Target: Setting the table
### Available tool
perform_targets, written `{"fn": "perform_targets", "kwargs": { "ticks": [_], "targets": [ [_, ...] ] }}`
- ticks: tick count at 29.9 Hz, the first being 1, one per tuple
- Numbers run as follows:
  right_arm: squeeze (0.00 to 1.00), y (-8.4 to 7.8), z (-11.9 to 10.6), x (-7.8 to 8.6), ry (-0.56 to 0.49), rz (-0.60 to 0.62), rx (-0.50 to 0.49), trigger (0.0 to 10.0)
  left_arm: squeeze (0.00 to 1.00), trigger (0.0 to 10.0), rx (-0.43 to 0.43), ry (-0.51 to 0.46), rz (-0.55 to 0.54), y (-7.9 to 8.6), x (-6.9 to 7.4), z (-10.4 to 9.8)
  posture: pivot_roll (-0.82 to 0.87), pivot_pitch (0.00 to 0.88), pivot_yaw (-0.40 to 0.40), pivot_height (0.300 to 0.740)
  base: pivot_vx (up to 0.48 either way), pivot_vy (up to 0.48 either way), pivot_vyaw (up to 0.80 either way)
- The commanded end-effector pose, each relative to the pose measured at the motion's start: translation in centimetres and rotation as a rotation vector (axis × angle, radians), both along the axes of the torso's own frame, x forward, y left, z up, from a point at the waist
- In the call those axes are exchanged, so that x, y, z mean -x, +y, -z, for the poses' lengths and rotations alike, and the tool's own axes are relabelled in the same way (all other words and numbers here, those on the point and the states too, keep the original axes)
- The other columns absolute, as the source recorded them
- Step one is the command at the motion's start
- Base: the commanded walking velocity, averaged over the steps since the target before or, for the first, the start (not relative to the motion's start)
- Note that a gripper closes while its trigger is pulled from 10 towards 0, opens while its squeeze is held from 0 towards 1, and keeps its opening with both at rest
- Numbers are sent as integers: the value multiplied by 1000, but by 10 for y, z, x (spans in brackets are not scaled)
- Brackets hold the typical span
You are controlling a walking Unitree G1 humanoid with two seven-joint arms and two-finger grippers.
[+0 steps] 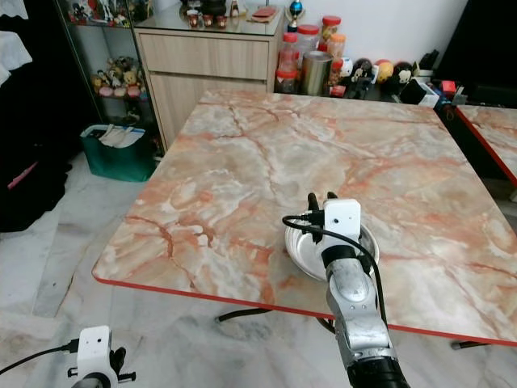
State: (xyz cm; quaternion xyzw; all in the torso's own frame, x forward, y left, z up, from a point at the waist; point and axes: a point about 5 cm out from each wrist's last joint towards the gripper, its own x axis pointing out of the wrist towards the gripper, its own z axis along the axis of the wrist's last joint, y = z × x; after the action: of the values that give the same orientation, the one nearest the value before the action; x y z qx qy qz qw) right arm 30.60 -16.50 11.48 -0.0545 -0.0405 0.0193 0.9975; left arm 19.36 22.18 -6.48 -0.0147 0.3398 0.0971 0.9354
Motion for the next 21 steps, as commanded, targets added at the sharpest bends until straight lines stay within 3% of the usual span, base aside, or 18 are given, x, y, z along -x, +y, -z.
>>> {"fn": "perform_targets", "kwargs": {
  "ticks": [1, 9, 21],
  "targets": [
    [0, -2, -9, -2, -39, 3, 10, 10000, 0, 10000, -10, 20, 9, -2, 4, 3, 90, 0, -42, 740, 0, -255, 0],
    [0, 1, -16, -3, -83, -38, 46, 10000, 0, 10000, -13, 13, 0, -2, 5, 3, 98, 0, -55, 740, 0, -286, 0],
    [0, 2, -15, 2, -88, -38, 56, 10000, 0, 10000, -11, 4, -16, 0, 8, 3, 96, 0, -54, 740, 0, -415, 0]
  ]
}}
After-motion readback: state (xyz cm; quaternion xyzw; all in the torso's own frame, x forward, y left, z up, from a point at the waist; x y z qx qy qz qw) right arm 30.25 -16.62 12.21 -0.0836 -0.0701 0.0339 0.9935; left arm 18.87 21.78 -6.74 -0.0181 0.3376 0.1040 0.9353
